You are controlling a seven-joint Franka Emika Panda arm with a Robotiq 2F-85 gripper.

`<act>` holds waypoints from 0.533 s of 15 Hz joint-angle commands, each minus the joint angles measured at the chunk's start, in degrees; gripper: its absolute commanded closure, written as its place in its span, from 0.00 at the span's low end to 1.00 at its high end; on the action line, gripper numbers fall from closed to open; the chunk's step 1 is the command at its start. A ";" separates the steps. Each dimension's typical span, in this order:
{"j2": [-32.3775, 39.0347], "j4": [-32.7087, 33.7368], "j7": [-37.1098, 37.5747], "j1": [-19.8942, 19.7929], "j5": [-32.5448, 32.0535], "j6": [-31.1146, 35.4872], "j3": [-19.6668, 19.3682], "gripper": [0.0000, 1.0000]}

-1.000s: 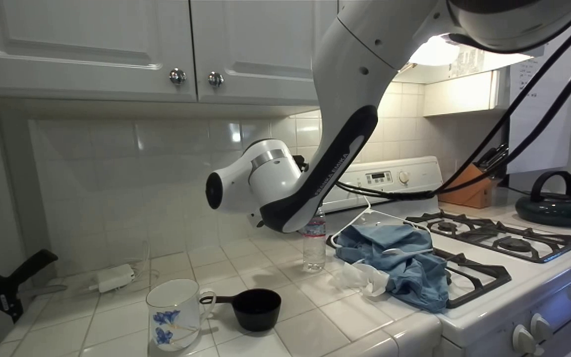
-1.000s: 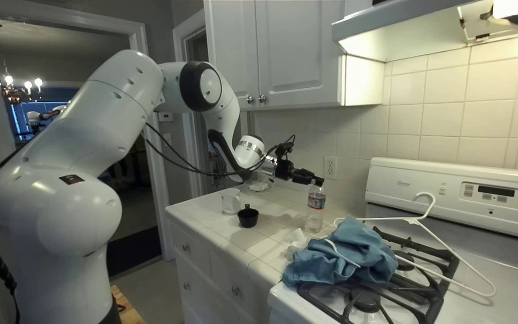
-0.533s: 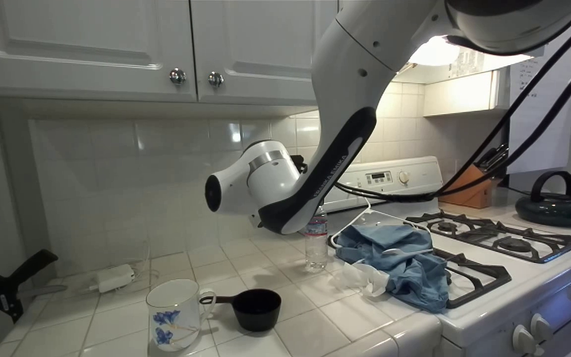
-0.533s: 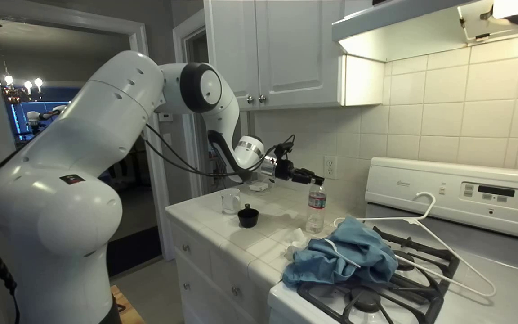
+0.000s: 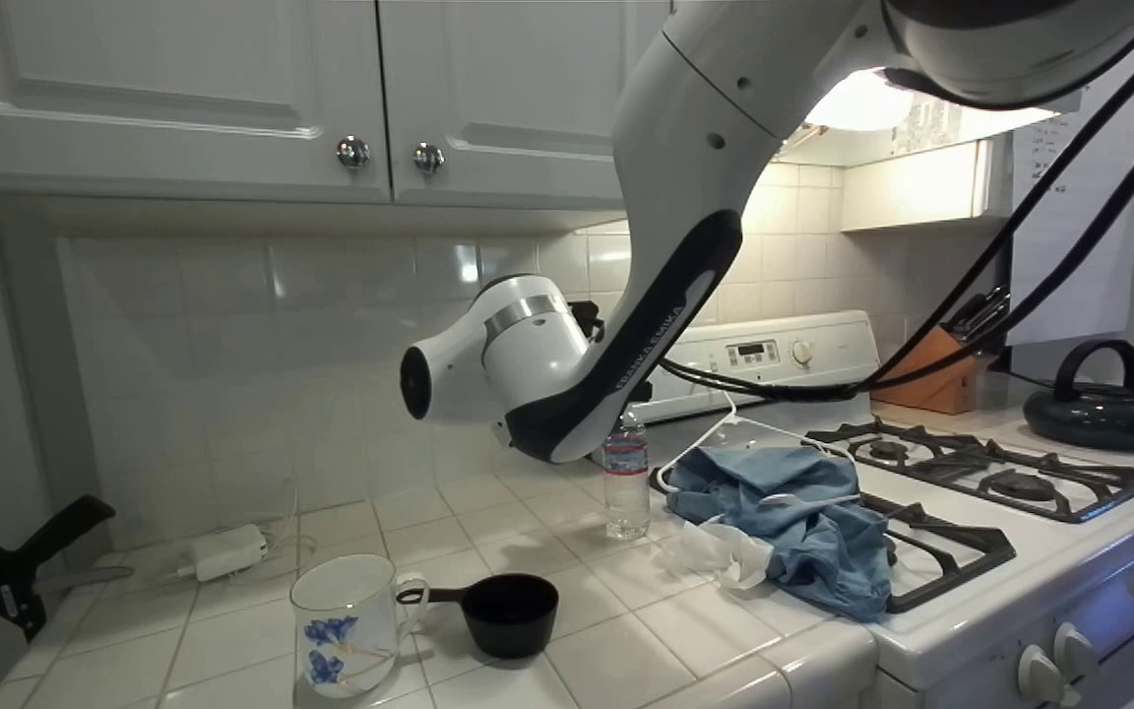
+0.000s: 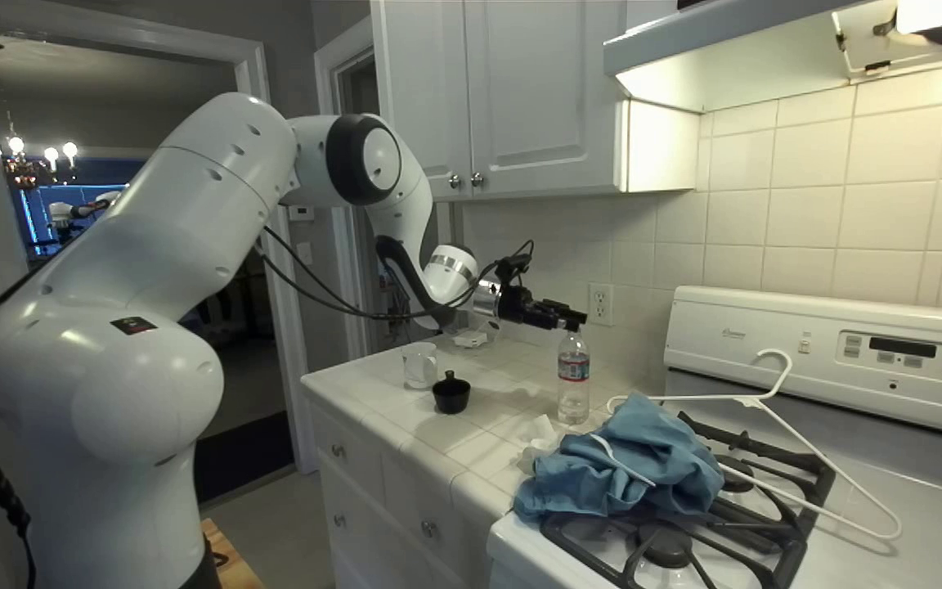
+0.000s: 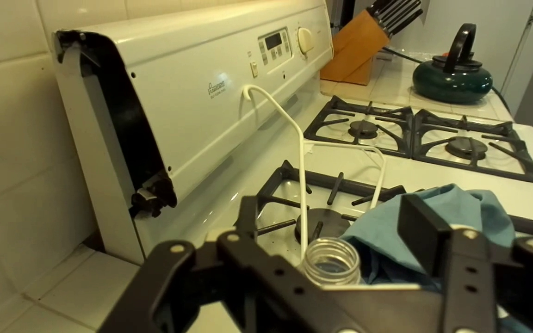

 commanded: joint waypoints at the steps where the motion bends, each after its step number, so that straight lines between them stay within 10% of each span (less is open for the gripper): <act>1: 0.92 1.75 0.43 0.26 -1.25 -2.03 0.59 0.00; 8: -3.97 -1.61 4.30 0.05 1.16 -0.46 3.32 0.00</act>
